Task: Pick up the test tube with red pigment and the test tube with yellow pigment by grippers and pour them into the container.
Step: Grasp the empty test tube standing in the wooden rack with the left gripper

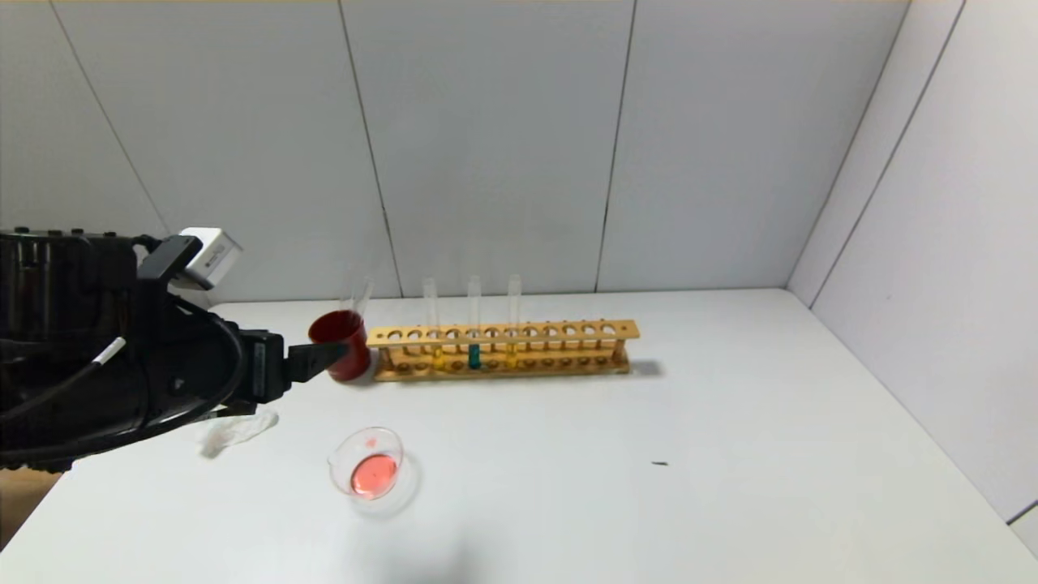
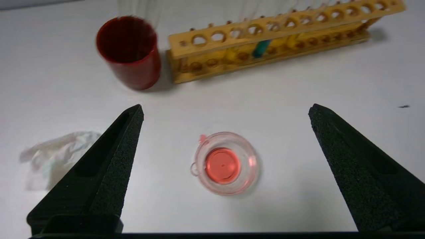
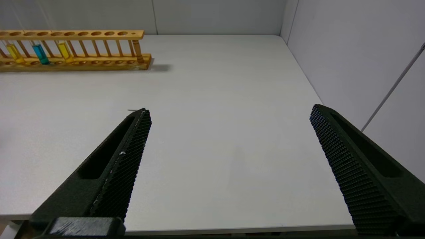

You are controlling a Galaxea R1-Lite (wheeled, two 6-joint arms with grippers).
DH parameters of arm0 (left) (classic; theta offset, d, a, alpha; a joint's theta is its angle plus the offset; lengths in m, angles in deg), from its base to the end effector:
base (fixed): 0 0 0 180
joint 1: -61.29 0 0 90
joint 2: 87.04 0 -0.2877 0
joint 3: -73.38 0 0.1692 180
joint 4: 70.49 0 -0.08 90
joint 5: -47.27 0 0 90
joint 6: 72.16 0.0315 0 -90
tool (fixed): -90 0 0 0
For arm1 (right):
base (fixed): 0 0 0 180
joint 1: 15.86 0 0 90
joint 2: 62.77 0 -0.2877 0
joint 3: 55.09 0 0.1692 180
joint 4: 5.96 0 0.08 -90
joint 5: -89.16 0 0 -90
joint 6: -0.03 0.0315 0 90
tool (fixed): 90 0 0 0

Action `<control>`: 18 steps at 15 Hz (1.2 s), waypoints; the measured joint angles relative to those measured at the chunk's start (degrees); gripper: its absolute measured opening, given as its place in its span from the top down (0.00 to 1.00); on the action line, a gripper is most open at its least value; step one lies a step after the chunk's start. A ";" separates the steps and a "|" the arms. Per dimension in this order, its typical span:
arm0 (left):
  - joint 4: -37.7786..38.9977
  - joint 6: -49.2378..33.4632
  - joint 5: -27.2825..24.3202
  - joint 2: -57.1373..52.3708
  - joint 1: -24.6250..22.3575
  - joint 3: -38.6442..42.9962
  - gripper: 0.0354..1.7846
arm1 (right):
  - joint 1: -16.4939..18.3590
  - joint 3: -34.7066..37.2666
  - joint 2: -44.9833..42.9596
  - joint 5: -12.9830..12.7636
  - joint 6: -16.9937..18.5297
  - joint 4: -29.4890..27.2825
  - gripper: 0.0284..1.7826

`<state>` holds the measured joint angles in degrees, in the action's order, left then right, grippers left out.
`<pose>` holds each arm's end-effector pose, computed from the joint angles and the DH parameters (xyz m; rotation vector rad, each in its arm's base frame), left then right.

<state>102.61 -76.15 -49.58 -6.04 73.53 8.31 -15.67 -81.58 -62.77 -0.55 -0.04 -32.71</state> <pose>0.2145 -0.0504 0.1945 -0.0493 0.4111 -0.3147 -0.0248 0.0002 0.0750 -0.0012 0.0045 0.0017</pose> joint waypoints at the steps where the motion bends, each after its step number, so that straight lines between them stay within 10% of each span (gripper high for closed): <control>1: 1.27 0.00 0.02 0.61 0.90 0.00 0.02 | 0.00 0.00 0.00 -0.02 0.00 0.02 0.02; 18: 12.00 -0.09 -0.32 32.20 3.83 -21.77 0.02 | 0.00 0.00 0.00 -0.02 0.00 0.00 0.02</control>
<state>114.60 -76.23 -49.90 26.16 77.36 -13.46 -15.67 -81.58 -62.77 -0.58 -0.04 -32.71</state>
